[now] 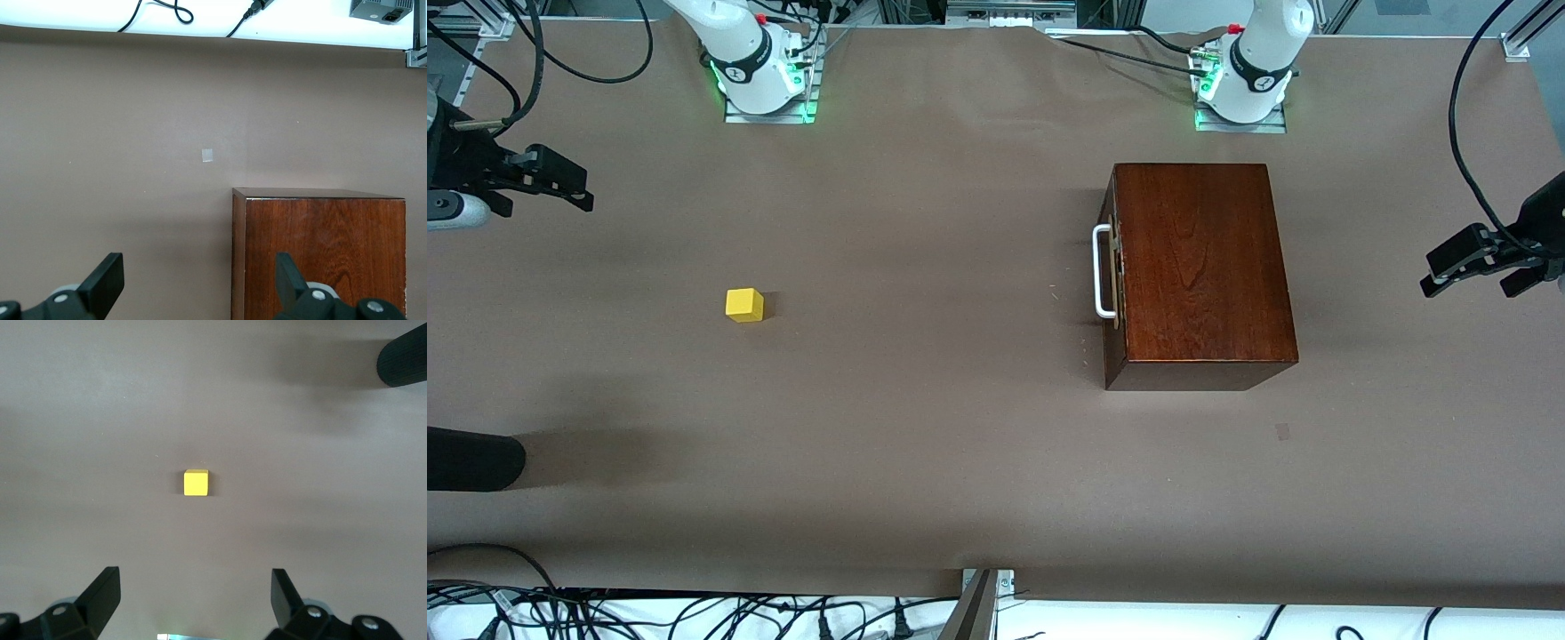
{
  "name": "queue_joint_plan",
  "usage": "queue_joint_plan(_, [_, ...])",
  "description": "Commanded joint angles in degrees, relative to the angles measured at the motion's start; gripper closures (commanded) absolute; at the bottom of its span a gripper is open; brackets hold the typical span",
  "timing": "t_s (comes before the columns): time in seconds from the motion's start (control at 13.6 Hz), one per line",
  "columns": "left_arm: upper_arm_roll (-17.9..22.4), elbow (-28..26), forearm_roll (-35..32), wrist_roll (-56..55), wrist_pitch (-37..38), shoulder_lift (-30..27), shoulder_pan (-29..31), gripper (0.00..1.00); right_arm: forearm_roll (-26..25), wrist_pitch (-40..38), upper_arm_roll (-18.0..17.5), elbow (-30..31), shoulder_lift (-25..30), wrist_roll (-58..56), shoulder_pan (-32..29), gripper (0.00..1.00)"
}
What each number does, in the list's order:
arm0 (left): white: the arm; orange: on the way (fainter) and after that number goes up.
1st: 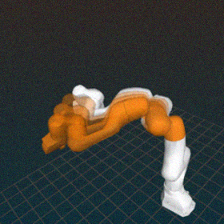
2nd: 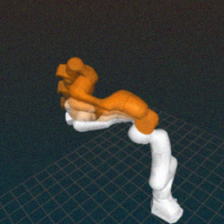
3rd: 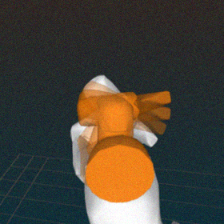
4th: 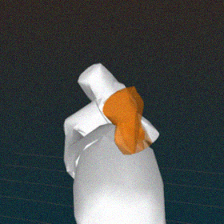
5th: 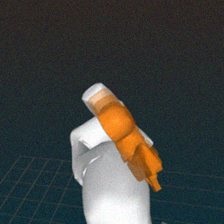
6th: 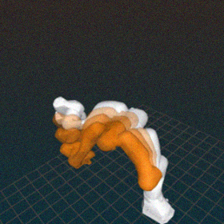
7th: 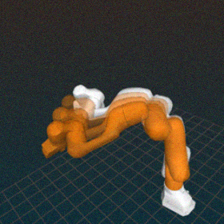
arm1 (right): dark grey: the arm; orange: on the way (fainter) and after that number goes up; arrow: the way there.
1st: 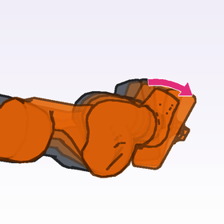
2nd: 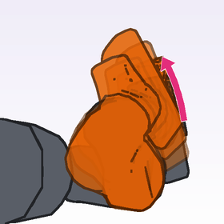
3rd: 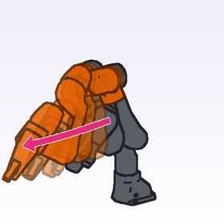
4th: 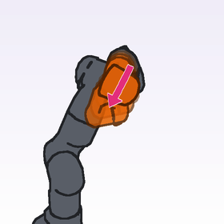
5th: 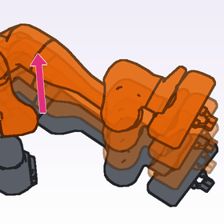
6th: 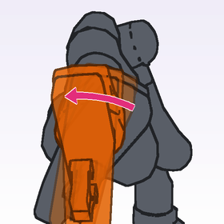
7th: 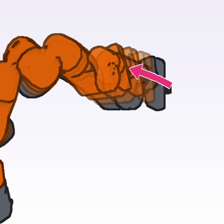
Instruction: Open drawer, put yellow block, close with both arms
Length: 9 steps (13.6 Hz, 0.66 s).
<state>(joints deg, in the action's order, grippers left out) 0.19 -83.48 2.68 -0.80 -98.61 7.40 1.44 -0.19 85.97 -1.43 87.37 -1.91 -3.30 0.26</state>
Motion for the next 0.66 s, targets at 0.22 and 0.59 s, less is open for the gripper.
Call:
queue_joint_plan(0.22, [0.6, -0.11, -0.3, 8.36, 0.87, -1.25, 0.93, 0.0, 0.19, 0.08, 0.02, 0.25, 0.42, -0.65, 0.0, 0.0])
queue_joint_plan(0.59, [0.43, -0.11, -0.48, 8.18, 3.59, -1.25, 0.84, 0.0, 0.1, 0.08, 0.02, 0.25, 0.33, -0.65, 0.0, 0.0])
